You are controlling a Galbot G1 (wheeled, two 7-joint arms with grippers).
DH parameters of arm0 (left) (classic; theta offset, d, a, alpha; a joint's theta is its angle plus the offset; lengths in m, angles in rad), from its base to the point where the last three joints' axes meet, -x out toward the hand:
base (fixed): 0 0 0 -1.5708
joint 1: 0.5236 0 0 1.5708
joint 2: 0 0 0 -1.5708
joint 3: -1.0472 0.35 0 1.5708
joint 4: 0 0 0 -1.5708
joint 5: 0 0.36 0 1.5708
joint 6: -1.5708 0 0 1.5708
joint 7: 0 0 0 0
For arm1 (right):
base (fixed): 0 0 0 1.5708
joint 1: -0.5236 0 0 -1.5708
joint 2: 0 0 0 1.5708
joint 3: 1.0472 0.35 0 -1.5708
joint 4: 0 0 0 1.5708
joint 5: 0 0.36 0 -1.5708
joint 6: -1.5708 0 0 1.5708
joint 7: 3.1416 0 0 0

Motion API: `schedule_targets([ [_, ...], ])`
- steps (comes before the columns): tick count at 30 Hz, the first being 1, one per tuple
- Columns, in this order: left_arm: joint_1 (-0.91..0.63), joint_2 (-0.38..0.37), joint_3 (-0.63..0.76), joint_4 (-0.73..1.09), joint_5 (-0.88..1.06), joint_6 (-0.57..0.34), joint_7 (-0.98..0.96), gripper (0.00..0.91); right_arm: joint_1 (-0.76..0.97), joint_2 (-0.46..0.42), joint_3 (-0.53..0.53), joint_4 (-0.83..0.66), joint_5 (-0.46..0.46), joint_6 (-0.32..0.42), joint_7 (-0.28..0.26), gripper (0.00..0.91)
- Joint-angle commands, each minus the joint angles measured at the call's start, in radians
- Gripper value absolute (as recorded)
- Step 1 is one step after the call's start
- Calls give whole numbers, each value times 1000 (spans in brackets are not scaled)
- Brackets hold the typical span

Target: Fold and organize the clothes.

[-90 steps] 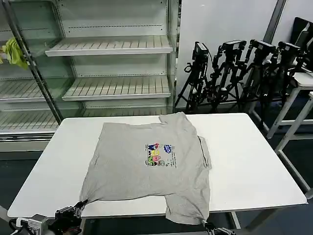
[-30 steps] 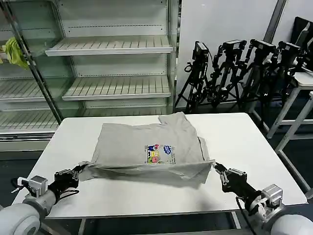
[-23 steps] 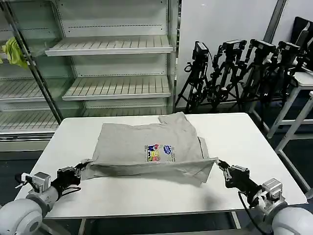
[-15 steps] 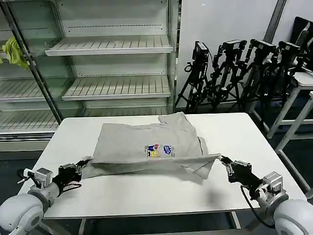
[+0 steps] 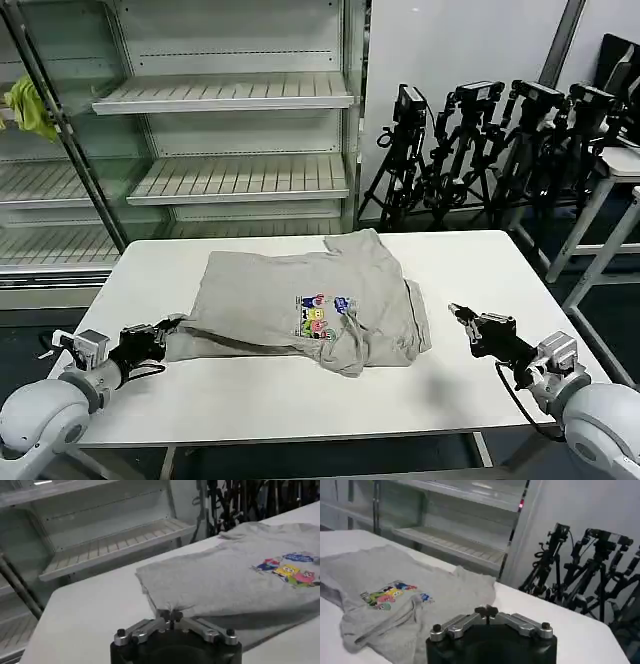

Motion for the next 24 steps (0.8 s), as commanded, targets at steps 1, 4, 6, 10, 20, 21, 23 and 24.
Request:
schedule_targets([
  [1,-42,11,30,14,-2,0,1,50,58,-10,-55,-15,-1,1,-14,655],
  [4,-57,12,48,23,0,-1,2,50,53,-5,-47,-16,-5,1,-14,907],
  [6,-61,11,54,24,-1,-1,2,50,25,3,-20,-10,-9,-1,-13,907],
  [10,-63,6,61,19,1,0,2,50,2,28,-31,7,-28,0,-11,907],
  [20,-19,-4,32,-9,9,4,-1,50,190,138,-305,-23,-77,38,9,907],
  [21,-13,-6,24,-12,11,4,-1,50,230,169,-337,-34,-80,38,9,907],
  [23,-3,-10,16,-16,15,4,-1,50,285,203,-388,-58,-87,40,11,907],
  [24,6,-12,9,-18,16,4,-1,50,319,232,-422,-75,-98,42,11,907],
])
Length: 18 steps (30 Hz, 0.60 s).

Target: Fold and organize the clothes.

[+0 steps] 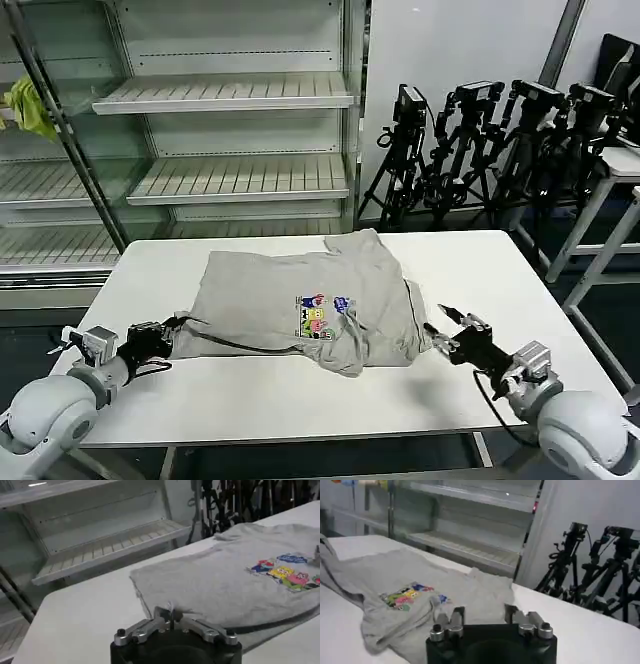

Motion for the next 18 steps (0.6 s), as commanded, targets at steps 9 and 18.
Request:
schedule_targets([
  [9,45,-15,-31,-16,15,-2,2,50,279,262,-317,-192,-65,15,5,907],
  [18,61,-26,-36,-28,25,-4,3,50,346,379,-369,-301,-76,21,25,574],
])
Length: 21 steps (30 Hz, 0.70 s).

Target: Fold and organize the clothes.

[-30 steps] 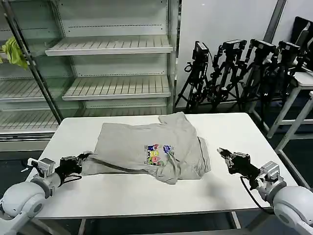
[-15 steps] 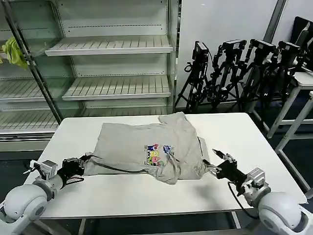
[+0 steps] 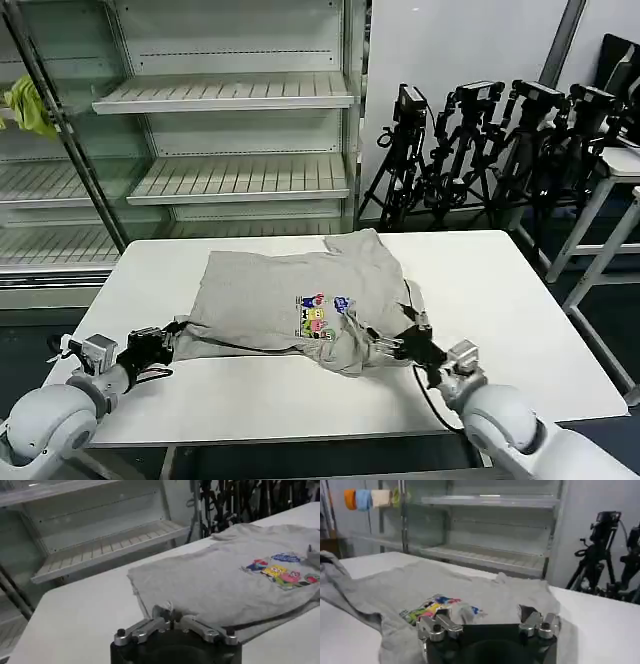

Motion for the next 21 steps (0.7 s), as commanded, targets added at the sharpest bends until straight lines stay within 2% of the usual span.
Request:
schedule_targets([
  [1,12,-1,-6,-2,3,0,0,50,76,101,-76,-83,-13,5,2,464],
  [7,22,-7,-9,-4,8,-3,3,50,98,191,-86,-170,-22,1,11,353],
  [13,42,-5,-29,-12,8,-5,5,50,120,238,-91,-219,-22,-2,17,272],
  [21,67,-3,-53,-16,8,-8,8,50,123,230,-88,-218,-19,-4,23,272],
])
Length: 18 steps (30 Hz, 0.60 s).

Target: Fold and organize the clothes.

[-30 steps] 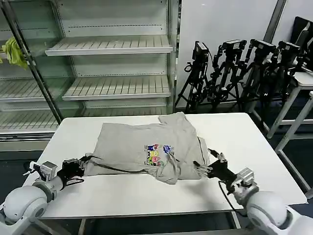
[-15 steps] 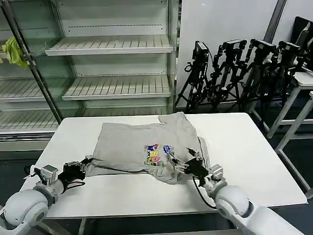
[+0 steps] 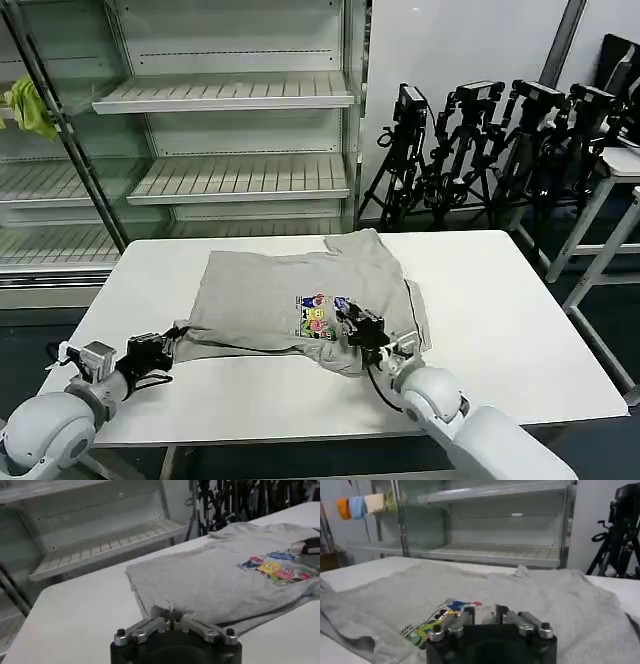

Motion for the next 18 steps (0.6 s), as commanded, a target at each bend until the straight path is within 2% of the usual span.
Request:
schedule_targets([
  [1,12,0,-9,-1,1,0,0,50,21,36,-17,-37,-5,2,1,282],
  [4,17,-2,-12,-1,1,-1,0,50,16,6,-8,-21,-2,0,2,443],
  [5,21,-3,-14,-2,2,-2,1,50,13,-4,-5,-12,-1,-1,3,464],
  [6,23,-4,-15,-3,2,-2,2,50,9,-15,-1,-5,0,-3,3,534],
  [8,25,-6,-15,-3,4,-3,2,50,2,-35,7,9,3,-5,3,574],
  [13,26,-7,-14,-6,5,-3,1,50,-13,-70,19,37,10,-11,3,564],
  [15,26,-6,-14,-7,5,-3,1,50,-17,-77,21,46,11,-12,5,534],
  [17,27,-7,-15,-9,5,-3,1,50,-20,-79,23,51,12,-13,5,453],
  [18,29,-7,-15,-10,6,-3,1,50,-21,-78,24,52,12,-13,5,363],
])
